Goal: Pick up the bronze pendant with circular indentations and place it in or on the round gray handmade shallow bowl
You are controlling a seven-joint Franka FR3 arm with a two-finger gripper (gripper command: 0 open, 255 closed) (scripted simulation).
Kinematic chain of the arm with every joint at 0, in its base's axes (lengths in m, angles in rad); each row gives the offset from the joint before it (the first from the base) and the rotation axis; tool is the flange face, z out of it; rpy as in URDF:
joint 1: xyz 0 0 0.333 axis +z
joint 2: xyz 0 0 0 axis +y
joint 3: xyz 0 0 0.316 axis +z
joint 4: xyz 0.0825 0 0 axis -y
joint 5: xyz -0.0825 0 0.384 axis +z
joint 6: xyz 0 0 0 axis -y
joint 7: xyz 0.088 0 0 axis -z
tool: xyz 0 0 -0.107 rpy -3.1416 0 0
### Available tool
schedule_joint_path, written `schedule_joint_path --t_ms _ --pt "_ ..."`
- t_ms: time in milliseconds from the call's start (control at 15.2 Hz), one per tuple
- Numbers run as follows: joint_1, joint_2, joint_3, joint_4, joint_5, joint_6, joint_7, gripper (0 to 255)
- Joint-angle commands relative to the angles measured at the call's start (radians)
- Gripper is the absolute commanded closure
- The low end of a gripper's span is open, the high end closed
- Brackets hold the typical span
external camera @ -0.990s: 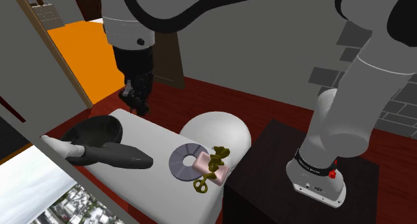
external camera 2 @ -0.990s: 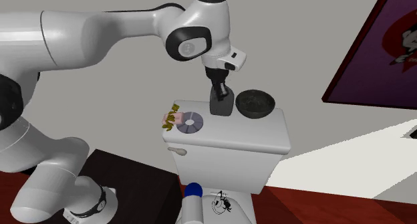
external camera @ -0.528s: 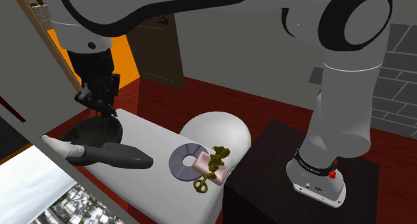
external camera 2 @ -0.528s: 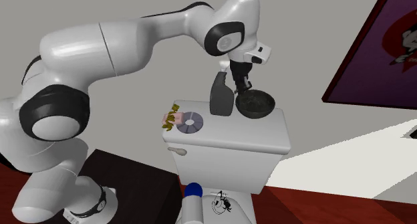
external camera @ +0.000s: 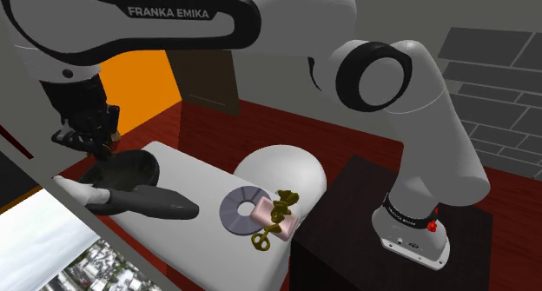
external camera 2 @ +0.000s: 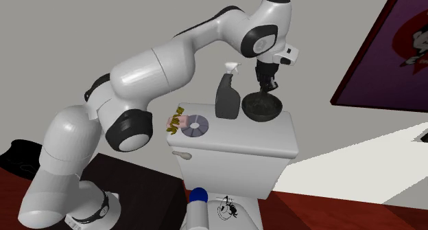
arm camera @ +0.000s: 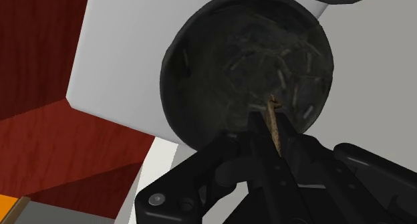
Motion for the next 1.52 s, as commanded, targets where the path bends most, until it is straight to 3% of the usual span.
schedule_joint_path --t_ms 0,528,1056,1122,1452 --pt "-0.008 -0.007 0.001 -0.04 0.002 0.032 0.001 255" --pt "-0.047 -0.056 0.006 -0.23 0.016 0.17 0.003 255" --pt "-0.047 -0.056 0.006 -0.229 0.016 0.17 0.003 255" --pt "-0.047 -0.056 0.006 -0.229 0.016 0.17 0.003 0" --pt "-0.047 -0.056 0.006 -0.229 0.016 0.17 0.003 0"
